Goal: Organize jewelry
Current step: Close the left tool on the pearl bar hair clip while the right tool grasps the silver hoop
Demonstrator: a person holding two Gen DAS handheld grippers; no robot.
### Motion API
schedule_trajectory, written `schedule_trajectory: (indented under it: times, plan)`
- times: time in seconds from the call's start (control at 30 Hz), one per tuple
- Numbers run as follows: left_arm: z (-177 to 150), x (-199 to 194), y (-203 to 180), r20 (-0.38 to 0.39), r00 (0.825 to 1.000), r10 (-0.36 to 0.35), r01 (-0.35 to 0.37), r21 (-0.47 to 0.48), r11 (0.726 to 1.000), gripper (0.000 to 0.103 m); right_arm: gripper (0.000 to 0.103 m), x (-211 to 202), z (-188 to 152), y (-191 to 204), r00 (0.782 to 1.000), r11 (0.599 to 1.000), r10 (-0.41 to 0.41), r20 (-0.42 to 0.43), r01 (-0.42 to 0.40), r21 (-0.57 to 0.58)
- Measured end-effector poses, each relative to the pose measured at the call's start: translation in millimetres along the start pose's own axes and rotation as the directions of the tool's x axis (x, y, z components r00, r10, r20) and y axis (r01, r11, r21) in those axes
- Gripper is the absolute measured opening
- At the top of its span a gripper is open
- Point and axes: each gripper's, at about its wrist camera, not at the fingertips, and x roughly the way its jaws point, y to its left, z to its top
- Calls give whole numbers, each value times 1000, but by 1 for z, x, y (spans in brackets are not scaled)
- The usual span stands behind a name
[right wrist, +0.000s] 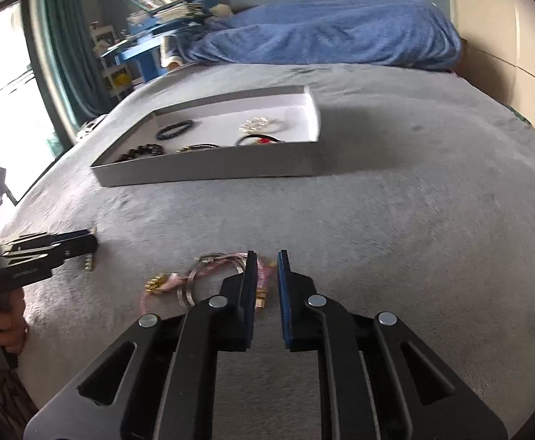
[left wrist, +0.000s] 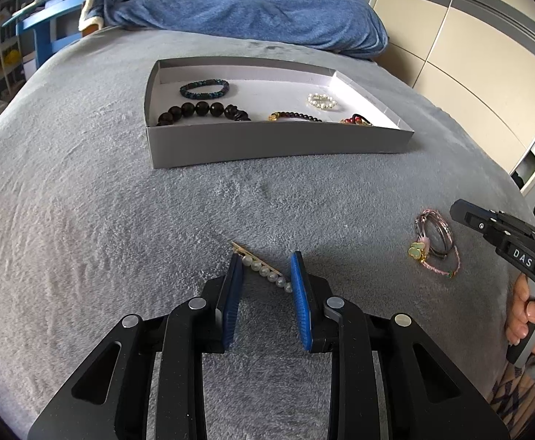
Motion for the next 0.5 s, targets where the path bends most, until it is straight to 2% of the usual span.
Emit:
schedule_trajectory:
  times: [0.13,0.33,0.5]
  plan:
    - [0,0,0,0,1000,2,-2,1,1000,28,12,10,0,8,999,999,11,-37,-12,-36]
    - [1,2,1,-7,1000,1,-1,-1,1000,28,12,17,-1,7,997,999,19,-70,-21,-28]
    - [4,4,2,-17,1000,-2,2,-10,1000,28,0,11,-2,5,998,999,27,-48,-28,-21]
